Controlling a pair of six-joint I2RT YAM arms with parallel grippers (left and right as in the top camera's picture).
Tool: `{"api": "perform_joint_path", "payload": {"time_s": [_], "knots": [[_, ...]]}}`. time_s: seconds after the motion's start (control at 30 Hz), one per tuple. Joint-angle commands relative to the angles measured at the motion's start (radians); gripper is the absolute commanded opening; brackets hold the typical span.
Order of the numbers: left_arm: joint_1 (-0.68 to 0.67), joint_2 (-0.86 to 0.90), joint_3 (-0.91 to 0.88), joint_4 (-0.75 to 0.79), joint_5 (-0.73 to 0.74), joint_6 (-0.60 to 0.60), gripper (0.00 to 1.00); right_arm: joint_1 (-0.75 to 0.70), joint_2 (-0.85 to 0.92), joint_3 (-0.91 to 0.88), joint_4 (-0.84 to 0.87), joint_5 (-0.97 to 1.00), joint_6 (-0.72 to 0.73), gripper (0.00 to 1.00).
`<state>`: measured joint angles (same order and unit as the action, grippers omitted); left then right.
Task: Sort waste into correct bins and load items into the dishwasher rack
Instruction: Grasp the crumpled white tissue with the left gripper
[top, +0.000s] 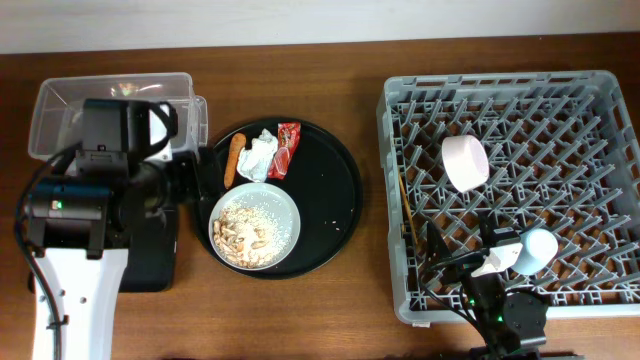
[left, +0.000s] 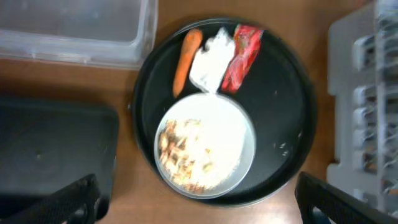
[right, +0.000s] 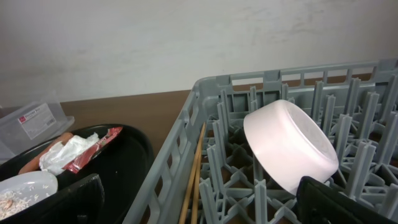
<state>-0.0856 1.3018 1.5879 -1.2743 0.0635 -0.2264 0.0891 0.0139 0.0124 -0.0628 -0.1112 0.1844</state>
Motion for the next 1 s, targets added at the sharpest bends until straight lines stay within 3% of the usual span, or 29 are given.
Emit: {"api": "perform_joint_path", "payload": {"time_s": [0.0, 0.17, 0.33, 0.37, 0.47, 0.6, 0.7, 0.8, 0.97], "knots": [[-0.005, 0.01, -0.007, 0.154, 0.06, -0.017, 0.99, -0.005, -0.008, -0.007, -0.003, -0.01, 0.007, 0.98], [-0.099, 0.229, -0.081, 0.302, 0.077, -0.003, 0.99, -0.005, -0.008, -0.007, -0.003, -0.01, 0.007, 0.98], [-0.22, 0.531, -0.081, 0.46, -0.046, 0.019, 0.89, -0.005, -0.008, -0.007, -0.003, -0.01, 0.007, 0.98], [-0.235, 0.597, -0.081, 0.52, -0.099, 0.019, 0.76, -0.005, -0.008, -0.007, -0.003, -0.01, 0.007, 0.98], [-0.248, 0.728, -0.081, 0.632, -0.27, 0.018, 0.75, -0.005, -0.008, -0.007, -0.003, -0.01, 0.007, 0.98], [-0.244, 0.827, -0.081, 0.712, -0.356, 0.018, 0.75, -0.005, -0.008, -0.007, -0.003, -0.009, 0.007, 0.98], [-0.24, 0.857, -0.081, 0.746, -0.356, 0.018, 0.41, -0.005, -0.008, -0.007, -0.003, -0.01, 0.007, 0.98], [-0.24, 0.855, -0.067, 0.725, -0.356, 0.018, 0.01, -0.005, -0.008, -0.007, -0.003, -0.009, 0.007, 0.98], [-0.243, 0.758, 0.109, 0.427, -0.349, 0.017, 0.0, -0.005, -0.008, -0.007, -0.003, -0.01, 0.007, 0.98]]}}
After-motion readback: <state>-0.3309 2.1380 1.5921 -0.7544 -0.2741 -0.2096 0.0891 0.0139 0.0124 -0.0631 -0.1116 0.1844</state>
